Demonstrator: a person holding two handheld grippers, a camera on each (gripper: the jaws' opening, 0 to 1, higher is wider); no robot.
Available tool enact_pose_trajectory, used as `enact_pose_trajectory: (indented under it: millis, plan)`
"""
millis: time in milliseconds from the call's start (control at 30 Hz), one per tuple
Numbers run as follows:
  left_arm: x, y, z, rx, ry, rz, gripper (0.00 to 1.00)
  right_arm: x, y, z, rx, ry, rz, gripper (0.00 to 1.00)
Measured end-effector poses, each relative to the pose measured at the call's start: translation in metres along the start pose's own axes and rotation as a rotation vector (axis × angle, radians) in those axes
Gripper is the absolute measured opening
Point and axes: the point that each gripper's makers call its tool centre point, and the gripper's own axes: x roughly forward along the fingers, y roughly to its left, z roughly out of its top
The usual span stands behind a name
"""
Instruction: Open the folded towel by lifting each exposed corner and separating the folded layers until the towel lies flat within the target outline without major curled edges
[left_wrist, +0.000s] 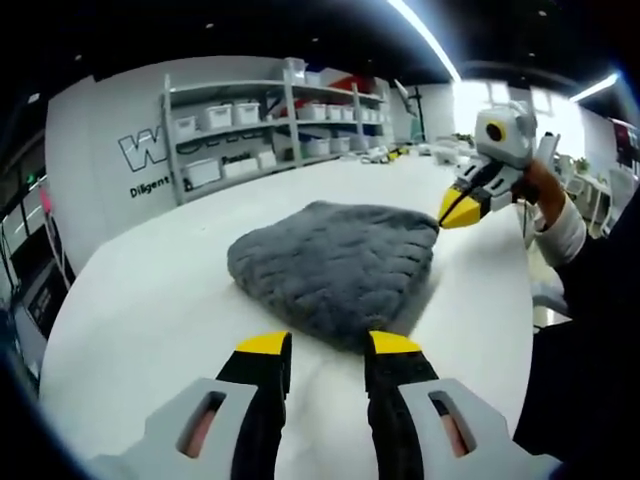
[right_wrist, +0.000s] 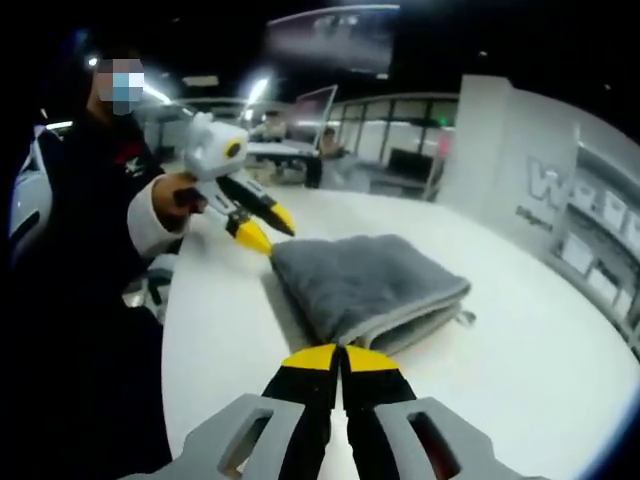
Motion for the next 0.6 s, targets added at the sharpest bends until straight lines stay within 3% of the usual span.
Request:
enact_pose_trajectory:
  millis: [333, 600]
  plan:
    - [-0.002, -0.017, -0.002, 0.004, 0.004, 0.011, 0.29, -0.002, -0.001, 0.002, -0.061, 0.005, 0.008, 0.0]
    - [-0.005, 0.005, -0.001, 0.023, 0.007, 0.014, 0.32, -0.008, -0.009, -0.002, -0.122, 0.022, -0.026, 0.09]
